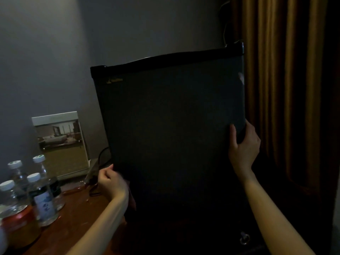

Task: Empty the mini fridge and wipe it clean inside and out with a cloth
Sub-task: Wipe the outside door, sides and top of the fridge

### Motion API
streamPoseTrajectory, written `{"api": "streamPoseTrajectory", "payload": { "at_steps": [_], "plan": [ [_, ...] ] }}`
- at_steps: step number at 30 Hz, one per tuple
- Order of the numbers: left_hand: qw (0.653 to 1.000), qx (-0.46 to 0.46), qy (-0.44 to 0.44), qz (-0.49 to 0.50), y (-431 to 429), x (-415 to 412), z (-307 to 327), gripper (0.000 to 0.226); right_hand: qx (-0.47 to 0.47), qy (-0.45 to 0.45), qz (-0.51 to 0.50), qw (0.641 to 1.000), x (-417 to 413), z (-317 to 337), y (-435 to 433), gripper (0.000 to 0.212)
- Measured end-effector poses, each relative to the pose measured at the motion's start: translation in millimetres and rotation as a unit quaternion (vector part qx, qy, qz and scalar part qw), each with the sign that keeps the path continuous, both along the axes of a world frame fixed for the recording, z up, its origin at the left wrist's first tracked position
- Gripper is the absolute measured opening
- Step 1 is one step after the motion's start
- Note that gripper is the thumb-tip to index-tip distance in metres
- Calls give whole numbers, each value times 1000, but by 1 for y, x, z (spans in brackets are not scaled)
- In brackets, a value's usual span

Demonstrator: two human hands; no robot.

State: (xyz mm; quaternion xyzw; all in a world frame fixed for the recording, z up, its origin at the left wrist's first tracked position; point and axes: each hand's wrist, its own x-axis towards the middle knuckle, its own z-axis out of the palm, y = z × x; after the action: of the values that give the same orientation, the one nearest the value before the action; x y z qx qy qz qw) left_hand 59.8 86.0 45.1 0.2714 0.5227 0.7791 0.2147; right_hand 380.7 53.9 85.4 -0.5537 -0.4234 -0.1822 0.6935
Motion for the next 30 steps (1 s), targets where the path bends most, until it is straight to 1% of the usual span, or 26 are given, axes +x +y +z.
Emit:
{"api": "streamPoseTrajectory", "payload": {
  "at_steps": [4,8,12,14,15,16,17,18,19,20,21,22,23,24,25,26,27,28,29,30],
  "plan": [
    [999,18,22,-17,-10,24,-4,25,-1,16,46,999,34,2,23,63],
    [998,44,25,-41,-12,48,-12,26,-5,46,76,996,61,5,42,49],
    [996,66,31,-54,-12,73,-20,32,-15,72,102,992,87,9,58,50],
    [996,57,25,-64,-14,77,-19,35,-25,67,101,992,94,9,63,54],
    [996,52,25,-67,-15,77,-20,34,-30,64,95,993,96,8,65,59],
    [996,50,19,-73,-18,77,-18,32,-38,72,81,993,96,7,66,68],
    [995,49,14,-82,-22,76,-16,31,-41,99,59,992,93,6,64,77],
    [995,43,10,-92,-25,73,-13,31,-33,134,32,990,87,5,61,85],
    [995,38,13,-96,-27,72,-10,31,-9,157,4,988,75,5,53,86],
    [994,40,6,-102,-32,73,-5,32,35,151,-6,988,60,4,41,81],
    [993,54,2,-107,-39,76,1,35,83,106,14,991,40,0,28,70],
    [991,70,-2,-114,-46,82,9,38,117,52,83,988,13,-6,11,56],
    [989,90,-5,-113,-54,89,20,41,115,9,180,977,-17,-15,-7,44],
    [986,118,-9,-115,-62,97,32,44,73,-23,285,955,-48,-21,-27,39],
    [980,153,1,-125,-70,106,45,45,12,-40,383,923,-75,-24,-48,39],
    [972,184,16,-147,-76,114,58,45,-48,-38,460,886,-97,-23,-64,42],
    [963,204,28,-176,-82,123,70,44,-88,-18,515,852,-111,-21,-74,42],
    [954,217,37,-205,-86,128,80,42,-105,26,564,819,-119,-13,-81,38],
    [947,222,52,-228,-88,131,89,41,-107,68,597,792,-122,-4,-85,30],
    [939,228,64,-249,-90,133,96,39,-97,87,609,783,-122,5,-87,24]
  ]
}}
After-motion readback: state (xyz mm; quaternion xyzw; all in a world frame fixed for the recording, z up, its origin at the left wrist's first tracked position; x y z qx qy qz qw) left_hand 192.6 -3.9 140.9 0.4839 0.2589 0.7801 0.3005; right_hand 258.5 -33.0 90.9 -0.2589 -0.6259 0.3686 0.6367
